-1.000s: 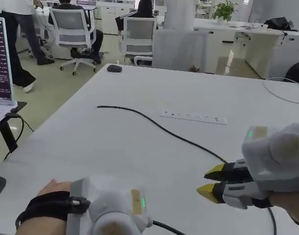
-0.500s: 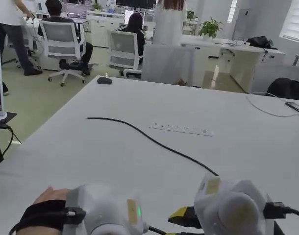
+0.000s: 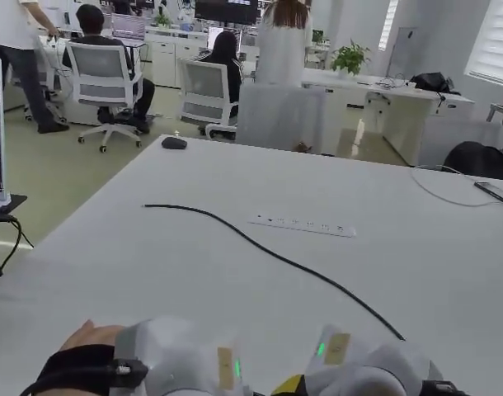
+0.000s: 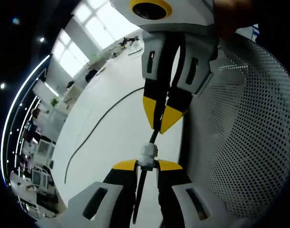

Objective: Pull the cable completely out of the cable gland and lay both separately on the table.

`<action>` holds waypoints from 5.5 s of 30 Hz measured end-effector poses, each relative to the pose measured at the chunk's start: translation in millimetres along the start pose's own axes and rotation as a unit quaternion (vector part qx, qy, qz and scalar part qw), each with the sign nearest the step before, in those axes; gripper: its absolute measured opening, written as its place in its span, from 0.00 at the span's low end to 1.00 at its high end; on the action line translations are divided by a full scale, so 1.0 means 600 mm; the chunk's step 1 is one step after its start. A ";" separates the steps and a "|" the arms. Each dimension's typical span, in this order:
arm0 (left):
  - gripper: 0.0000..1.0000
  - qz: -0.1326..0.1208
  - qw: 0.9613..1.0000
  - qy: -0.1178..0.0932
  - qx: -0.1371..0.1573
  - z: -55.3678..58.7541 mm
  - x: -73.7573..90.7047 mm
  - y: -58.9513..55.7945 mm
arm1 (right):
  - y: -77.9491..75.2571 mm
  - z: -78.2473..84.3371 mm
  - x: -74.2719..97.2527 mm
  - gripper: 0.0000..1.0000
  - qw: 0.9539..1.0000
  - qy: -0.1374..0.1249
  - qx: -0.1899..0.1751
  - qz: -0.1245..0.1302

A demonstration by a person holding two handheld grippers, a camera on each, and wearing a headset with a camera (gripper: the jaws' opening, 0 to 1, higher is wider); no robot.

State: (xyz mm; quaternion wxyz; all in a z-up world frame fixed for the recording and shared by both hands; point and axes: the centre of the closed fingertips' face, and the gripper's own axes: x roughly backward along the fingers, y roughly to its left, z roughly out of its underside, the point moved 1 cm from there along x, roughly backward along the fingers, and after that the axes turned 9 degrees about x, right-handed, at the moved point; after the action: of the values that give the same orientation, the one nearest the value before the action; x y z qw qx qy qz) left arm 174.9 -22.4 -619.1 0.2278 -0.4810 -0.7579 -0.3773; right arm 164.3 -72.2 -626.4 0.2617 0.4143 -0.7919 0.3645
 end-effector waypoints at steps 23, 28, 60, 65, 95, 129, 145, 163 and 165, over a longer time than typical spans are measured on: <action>0.16 0.008 0.998 -0.027 -0.049 -0.025 0.004 -0.019 | 0.013 -0.028 0.003 0.05 0.998 -0.025 0.059 -0.005; 0.16 -0.004 0.999 -0.021 -0.034 -0.018 0.006 -0.006 | 0.001 0.000 0.001 0.05 0.999 0.018 0.045 0.014; 0.16 -0.011 0.999 -0.026 -0.042 -0.024 0.006 -0.003 | -0.003 0.028 -0.001 0.05 0.998 0.053 0.025 0.013; 0.16 -0.012 0.999 -0.021 -0.036 -0.020 0.005 -0.002 | -0.001 0.049 -0.001 0.06 0.996 0.090 0.020 0.006; 0.16 -0.013 0.999 -0.042 0.014 -0.021 0.014 0.009 | 0.002 0.047 -0.002 0.04 0.996 0.086 0.031 0.006; 0.16 0.014 0.993 -0.044 0.110 0.001 0.045 0.024 | -0.188 0.094 -0.185 0.18 0.978 0.057 -0.193 -0.057; 0.16 0.107 0.987 -0.033 0.111 -0.011 -0.011 0.031 | -0.107 0.084 0.021 0.16 0.985 0.005 -0.162 -0.066; 0.16 0.216 0.971 0.051 0.094 0.071 -0.146 0.003 | -0.068 0.066 0.193 0.19 0.978 -0.043 -0.194 0.063; 0.16 0.218 0.969 0.054 0.104 0.077 -0.156 0.004 | -0.068 0.059 0.199 0.19 0.978 -0.049 -0.194 0.065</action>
State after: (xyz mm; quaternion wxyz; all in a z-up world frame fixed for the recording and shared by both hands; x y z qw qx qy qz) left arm 218.4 -37.7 -713.0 0.3945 -0.5869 -0.6564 -0.2629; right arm 133.1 -172.0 -547.6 0.2736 0.3204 -0.8846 0.1998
